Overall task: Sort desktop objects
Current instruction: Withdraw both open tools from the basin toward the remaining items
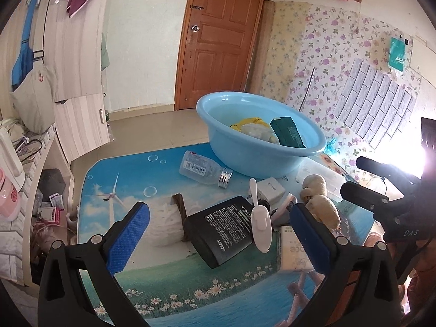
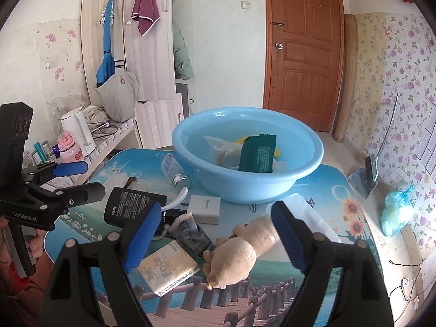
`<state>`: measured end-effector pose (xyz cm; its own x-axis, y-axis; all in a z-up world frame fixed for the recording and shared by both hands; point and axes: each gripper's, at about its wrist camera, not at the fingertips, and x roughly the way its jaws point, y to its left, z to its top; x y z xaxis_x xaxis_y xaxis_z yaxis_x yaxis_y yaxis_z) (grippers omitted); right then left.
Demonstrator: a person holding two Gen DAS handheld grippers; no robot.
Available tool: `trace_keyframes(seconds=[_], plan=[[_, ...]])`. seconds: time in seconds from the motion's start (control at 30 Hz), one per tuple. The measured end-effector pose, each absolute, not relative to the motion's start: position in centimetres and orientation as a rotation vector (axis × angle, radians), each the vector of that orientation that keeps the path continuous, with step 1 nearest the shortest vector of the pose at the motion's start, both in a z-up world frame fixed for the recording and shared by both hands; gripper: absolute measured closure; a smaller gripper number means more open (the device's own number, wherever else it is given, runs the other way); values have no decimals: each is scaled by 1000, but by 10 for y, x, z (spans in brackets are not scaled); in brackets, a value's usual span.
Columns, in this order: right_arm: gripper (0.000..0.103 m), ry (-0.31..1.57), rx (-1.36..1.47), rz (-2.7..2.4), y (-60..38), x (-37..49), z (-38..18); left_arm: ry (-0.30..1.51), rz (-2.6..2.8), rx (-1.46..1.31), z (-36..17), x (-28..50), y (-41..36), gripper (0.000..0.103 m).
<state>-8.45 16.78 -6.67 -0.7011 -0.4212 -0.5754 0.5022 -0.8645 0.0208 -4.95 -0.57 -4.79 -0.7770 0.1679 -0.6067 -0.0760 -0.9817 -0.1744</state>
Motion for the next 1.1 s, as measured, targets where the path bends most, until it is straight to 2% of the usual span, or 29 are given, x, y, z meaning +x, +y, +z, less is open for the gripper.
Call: trace_keyframes(seconds=[0.03, 0.07, 0.2, 0.4, 0.5, 0.7, 0.83, 1.1], plan=[[3, 184, 798, -2511, 170, -86, -68, -215, 2837, -985, -48, -49, -6, 0], [0, 174, 806, -2516, 171, -87, -69, -218, 2837, -979, -47, -48, -7, 0], [0, 63, 780, -2496, 183, -89, -72, -243, 2844, -951, -46, -46, -9, 0], [0, 245, 783, -2531, 176, -84, -78, -128, 2846, -995, -49, -45, -3, 0], [0, 290, 745, -2545, 176, -77, -78, -147, 2814, -988, -51, -43, -3, 0], [0, 183, 790, -2549, 187, -81, -76, -157, 2798, -998, -51, -43, -3, 0], [0, 204, 839, -2582, 191, -88, -80, -195, 2785, -1022, -54, -44, -6, 0], [0, 108, 933, -2548, 201, -94, -92, -176, 2782, -1049, -61, -43, -3, 0]])
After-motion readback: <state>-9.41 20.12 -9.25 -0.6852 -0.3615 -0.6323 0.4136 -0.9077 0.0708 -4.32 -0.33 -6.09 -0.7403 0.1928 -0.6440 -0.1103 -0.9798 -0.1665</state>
